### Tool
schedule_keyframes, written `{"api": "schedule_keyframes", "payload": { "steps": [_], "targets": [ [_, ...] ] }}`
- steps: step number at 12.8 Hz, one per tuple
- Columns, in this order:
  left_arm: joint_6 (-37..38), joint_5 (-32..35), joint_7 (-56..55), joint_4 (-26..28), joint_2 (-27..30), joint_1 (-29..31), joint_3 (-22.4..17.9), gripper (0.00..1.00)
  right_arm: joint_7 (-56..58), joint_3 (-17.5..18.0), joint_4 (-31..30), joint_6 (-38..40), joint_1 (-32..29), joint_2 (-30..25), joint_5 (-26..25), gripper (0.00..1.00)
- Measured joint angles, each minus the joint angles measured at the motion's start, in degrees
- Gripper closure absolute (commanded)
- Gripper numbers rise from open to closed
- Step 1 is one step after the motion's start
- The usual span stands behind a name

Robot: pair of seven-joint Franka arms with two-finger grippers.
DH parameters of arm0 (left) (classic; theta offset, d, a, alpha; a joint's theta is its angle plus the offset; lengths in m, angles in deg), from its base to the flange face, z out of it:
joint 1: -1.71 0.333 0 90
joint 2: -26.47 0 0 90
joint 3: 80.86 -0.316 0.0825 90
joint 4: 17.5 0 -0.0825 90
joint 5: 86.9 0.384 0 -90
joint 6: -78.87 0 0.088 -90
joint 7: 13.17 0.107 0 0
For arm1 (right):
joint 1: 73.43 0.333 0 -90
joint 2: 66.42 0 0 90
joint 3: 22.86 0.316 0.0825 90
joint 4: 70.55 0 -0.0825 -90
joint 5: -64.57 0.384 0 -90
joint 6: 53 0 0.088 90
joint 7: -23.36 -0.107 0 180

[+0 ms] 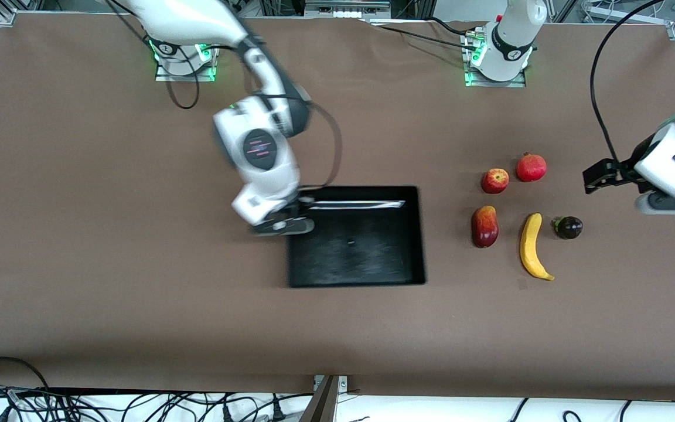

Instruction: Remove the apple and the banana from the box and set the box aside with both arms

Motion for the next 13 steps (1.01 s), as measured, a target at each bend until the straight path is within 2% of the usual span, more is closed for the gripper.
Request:
{"api": "schedule_keyframes", "payload": {
  "steps": [2, 6, 8, 10, 13],
  "targets": [
    [0.0, -0.2, 0.0, 4.8, 4.3, 0.0, -0.4, 0.00, 9.2, -0.1, -1.4, 2.2, -6.5, -2.6, 0.3, 1.00],
    [2.9, -0.3, -0.2, 4.9, 6.0, -0.3, 0.4, 0.00, 25.0, -0.5, -7.8, 1.0, -19.3, -3.6, 0.3, 1.00],
    [3.0, -0.3, -0.2, 4.9, 6.0, -0.3, 0.4, 0.00, 30.3, -0.5, -13.0, -4.1, -25.0, -4.1, 0.3, 1.00],
    [3.0, -0.3, -0.2, 4.9, 6.0, -0.2, 0.4, 0.00, 33.3, -0.7, -20.4, -11.1, -28.6, -5.9, 0.3, 1.00],
    [3.4, -0.3, -0.2, 4.9, 6.0, -0.3, 0.5, 0.00, 33.4, -2.1, -28.7, -15.3, -29.2, -9.0, 0.3, 1.00]
  ]
}}
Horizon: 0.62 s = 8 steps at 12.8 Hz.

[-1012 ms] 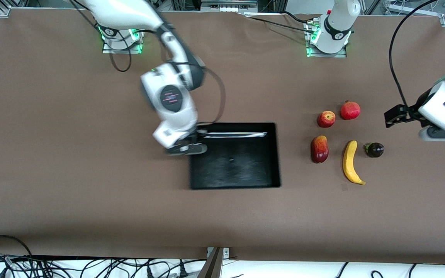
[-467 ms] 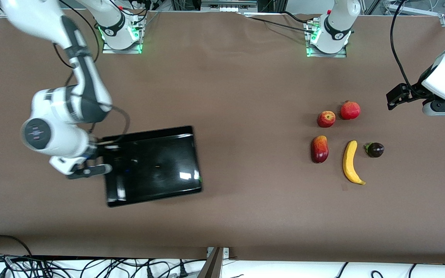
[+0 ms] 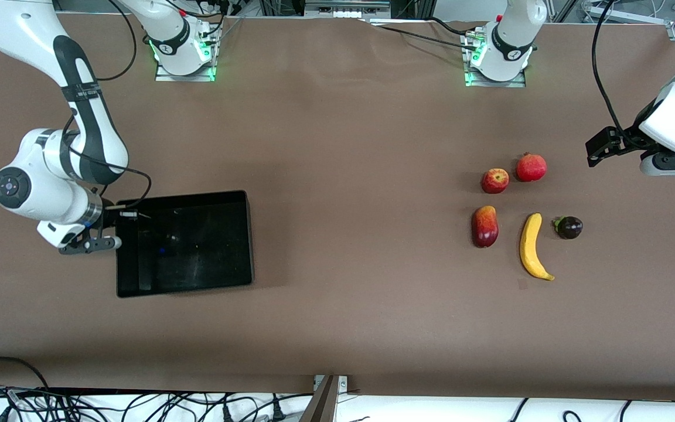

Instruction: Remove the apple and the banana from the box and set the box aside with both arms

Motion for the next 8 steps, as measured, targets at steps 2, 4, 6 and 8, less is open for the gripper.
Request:
{"api": "schedule_keyframes", "payload": {
  "steps": [2, 4, 6, 8],
  "targets": [
    [0.3, 0.0, 0.0, -0.1, 0.0, 0.0, 0.1, 0.00, -0.1, -0.6, -3.5, -1.8, 0.0, -1.1, 0.4, 1.00],
    [0.4, 0.0, 0.0, -0.1, 0.0, 0.0, 0.2, 0.00, -0.1, -0.9, -5.6, -3.4, 0.0, -1.7, 1.4, 0.01],
    [0.4, 0.0, 0.0, -0.2, 0.0, 0.0, 0.2, 0.00, -0.1, -1.0, -5.9, -3.5, 0.0, -2.4, 1.5, 0.00],
    [0.4, 0.0, 0.0, -0.2, 0.0, 0.0, 0.2, 0.00, 0.0, -0.9, -5.2, -3.4, 0.1, -3.9, 1.5, 0.00]
  ]
}}
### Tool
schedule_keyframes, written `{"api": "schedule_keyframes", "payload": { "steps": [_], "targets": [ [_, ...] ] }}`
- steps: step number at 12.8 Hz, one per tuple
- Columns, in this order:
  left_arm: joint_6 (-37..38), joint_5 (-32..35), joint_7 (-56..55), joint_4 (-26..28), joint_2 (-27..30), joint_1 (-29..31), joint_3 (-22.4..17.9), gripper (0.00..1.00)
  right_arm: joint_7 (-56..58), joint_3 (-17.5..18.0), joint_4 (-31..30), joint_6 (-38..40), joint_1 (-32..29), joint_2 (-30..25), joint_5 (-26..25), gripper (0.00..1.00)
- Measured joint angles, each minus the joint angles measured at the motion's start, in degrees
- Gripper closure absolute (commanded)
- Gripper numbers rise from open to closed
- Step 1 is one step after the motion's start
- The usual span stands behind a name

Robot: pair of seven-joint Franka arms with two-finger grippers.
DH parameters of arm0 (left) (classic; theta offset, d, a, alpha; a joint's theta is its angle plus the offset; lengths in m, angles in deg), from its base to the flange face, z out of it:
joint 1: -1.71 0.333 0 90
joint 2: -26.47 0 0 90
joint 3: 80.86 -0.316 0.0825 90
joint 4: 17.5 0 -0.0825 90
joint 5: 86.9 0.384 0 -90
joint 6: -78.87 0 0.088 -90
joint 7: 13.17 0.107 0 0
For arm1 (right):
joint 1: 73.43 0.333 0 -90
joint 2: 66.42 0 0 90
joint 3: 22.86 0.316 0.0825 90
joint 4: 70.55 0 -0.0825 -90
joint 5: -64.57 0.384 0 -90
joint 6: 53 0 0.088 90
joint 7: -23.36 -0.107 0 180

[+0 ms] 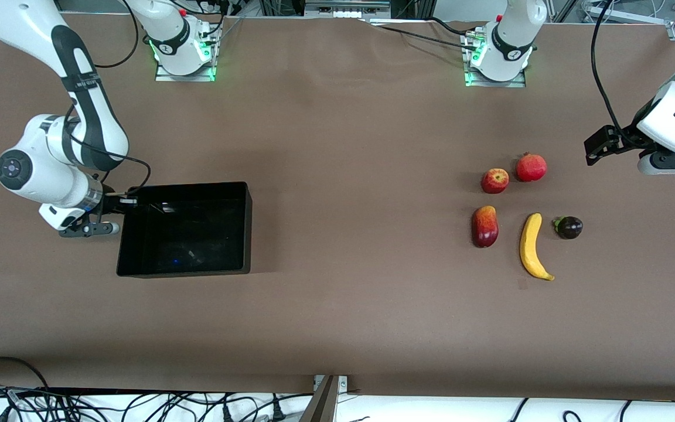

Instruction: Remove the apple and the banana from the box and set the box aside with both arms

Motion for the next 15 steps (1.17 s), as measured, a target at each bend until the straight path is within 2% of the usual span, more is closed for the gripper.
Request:
{"api": "schedule_keyframes", "payload": {
  "steps": [3, 6, 8, 15],
  "targets": [
    [0.0, 0.0, 0.0, -0.1, 0.0, -0.1, 0.5, 0.00, 0.0, 0.2, 5.5, 6.0, 0.3, -2.6, 0.0, 0.00],
    [0.2, 0.0, 0.0, -0.6, 0.0, -0.1, 1.0, 0.00, 0.1, 0.3, 17.3, 17.3, 0.7, -3.6, 0.0, 0.00],
    [0.3, 0.0, 0.0, -0.9, 0.0, -0.2, 1.4, 0.00, 0.1, 0.4, 23.3, 21.8, 0.8, -3.7, 0.0, 0.00],
    [0.6, 0.0, -0.1, -1.1, -0.1, -0.2, 1.5, 0.00, 0.1, 1.3, 35.9, 39.7, 1.8, -4.4, 0.0, 0.00]
  ]
}}
